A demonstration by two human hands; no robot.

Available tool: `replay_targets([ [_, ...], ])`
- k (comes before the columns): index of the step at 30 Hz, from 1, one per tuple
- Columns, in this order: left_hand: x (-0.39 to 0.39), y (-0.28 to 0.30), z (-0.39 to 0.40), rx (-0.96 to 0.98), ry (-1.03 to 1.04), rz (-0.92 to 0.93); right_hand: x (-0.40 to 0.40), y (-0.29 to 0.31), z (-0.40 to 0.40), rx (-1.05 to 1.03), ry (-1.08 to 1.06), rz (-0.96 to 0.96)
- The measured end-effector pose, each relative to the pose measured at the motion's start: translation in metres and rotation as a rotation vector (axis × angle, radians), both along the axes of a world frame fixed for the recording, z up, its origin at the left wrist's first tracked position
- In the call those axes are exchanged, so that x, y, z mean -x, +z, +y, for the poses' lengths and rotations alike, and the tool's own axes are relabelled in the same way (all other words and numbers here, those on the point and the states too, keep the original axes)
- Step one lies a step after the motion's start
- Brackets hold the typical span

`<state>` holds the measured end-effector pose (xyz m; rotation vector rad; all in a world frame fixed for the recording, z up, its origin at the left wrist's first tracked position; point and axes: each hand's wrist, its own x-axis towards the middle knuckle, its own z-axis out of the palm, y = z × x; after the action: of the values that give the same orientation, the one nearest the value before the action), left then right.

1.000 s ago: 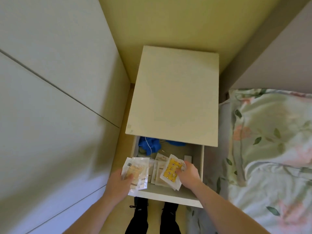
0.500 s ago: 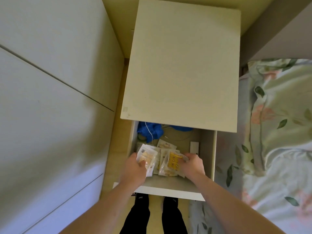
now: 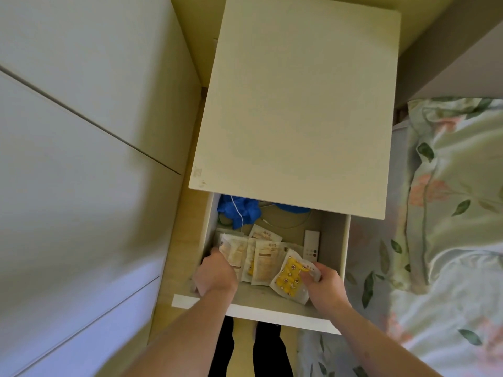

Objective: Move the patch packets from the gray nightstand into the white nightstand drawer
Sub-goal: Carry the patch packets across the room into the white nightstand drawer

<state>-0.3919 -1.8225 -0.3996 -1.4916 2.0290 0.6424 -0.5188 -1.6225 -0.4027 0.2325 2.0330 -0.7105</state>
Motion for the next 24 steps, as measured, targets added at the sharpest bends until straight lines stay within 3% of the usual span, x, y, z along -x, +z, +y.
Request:
replay_targets([
  [4,-0.002,0.002,0.001,0.019,0.006,0.009,-0.002,0.0,-0.001,-0.017,0.016,-0.009],
  [12,-0.006,0.011,0.012,0.063,0.006,0.212,-0.005,0.001,-0.014,0.002,0.073,-0.025],
  [16,-0.005,0.005,0.007,-0.042,0.005,0.166,-0.002,-0.004,-0.014,-0.007,0.11,-0.032],
  [24,-0.009,-0.019,0.002,0.001,-0.12,0.068,0.004,-0.018,-0.031,-0.045,0.325,-0.005],
])
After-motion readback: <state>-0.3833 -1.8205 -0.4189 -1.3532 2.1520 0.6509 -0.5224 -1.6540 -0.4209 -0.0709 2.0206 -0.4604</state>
